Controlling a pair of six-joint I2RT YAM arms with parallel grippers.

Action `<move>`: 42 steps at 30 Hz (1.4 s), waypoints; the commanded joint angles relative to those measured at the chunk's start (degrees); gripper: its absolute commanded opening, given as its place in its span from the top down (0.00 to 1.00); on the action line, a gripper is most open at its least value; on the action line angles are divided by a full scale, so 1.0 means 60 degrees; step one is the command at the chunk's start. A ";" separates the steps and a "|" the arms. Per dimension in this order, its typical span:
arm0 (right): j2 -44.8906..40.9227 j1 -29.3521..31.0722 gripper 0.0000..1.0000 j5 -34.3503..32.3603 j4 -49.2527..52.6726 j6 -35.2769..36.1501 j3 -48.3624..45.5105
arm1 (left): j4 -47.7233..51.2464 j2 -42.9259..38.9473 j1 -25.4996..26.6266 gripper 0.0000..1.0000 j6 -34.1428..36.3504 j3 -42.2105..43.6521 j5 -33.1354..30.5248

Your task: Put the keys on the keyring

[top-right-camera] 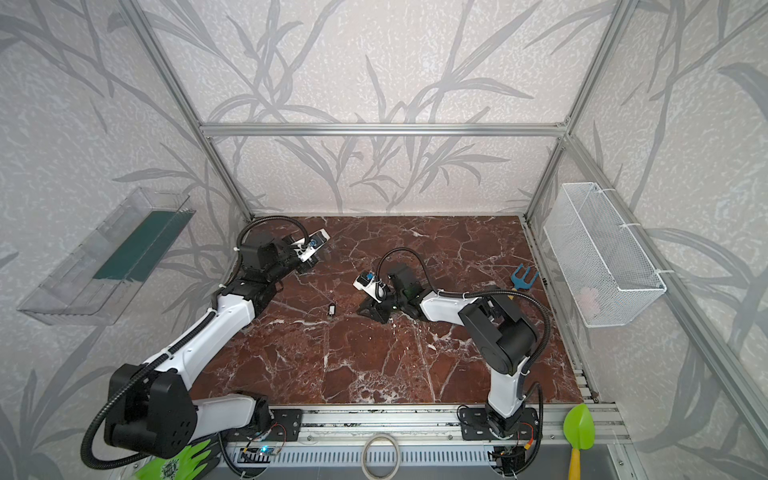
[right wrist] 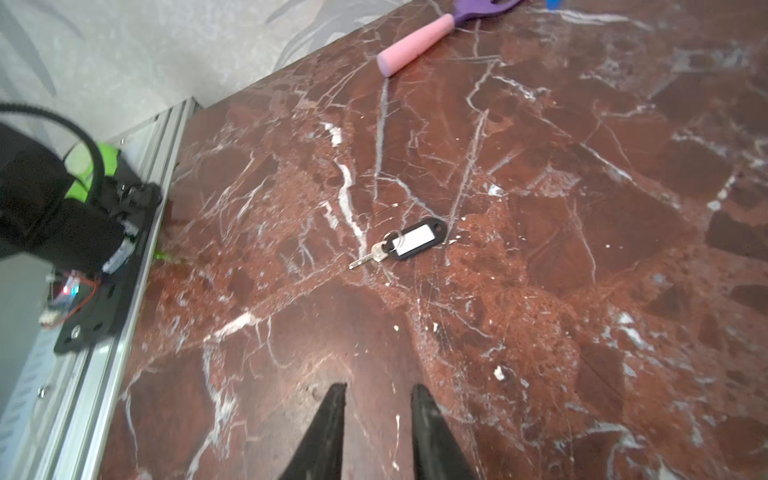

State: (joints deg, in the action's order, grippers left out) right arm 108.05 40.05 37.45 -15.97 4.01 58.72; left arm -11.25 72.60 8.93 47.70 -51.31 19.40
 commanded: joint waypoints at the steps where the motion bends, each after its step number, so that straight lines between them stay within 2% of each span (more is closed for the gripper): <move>1: 0.0519 0.0521 0.72 -0.0254 -0.0076 -0.1254 0.0697 | -0.0329 -0.0338 -0.0202 1.00 -0.0304 0.0105 -0.0463; 4: 0.1175 0.0812 0.76 -0.1024 0.0440 -0.2117 0.1510 | -0.0371 -0.0434 -0.0240 1.00 -0.0424 0.0199 -0.0790; 6: 0.1466 0.0943 0.78 -0.1334 0.0717 -0.2276 0.1929 | -0.0474 -0.0496 -0.0243 1.00 -0.0546 0.0334 -0.0953; 10: 0.1932 0.1354 0.77 -0.1928 0.1483 -0.1662 0.2702 | -0.0615 -0.0657 -0.0246 1.00 -0.0580 0.0571 -0.1304; 16: 0.2566 0.1376 0.77 -0.2290 0.1528 -0.0901 0.3375 | -0.0525 -0.0899 -0.0425 1.00 -0.0806 0.0749 -0.1494; 20: 0.3122 0.1406 0.77 -0.2287 0.2201 -0.0456 0.4201 | -0.0616 -0.0981 -0.0486 1.00 -0.0988 0.0867 -0.1400; 30: 0.3229 0.1584 0.78 -0.2521 0.1744 -0.0222 0.4220 | -0.0477 -0.0996 -0.0493 1.00 -0.1017 0.0904 -0.1245; 42: 0.3621 0.1762 0.79 -0.2262 0.1689 -0.0287 0.4669 | -0.0405 -0.0879 -0.0530 1.00 -0.0972 0.0866 -0.1257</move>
State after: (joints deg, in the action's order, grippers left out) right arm 128.29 50.24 23.07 -5.96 2.22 85.27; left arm -12.51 67.90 6.07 41.93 -46.33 11.46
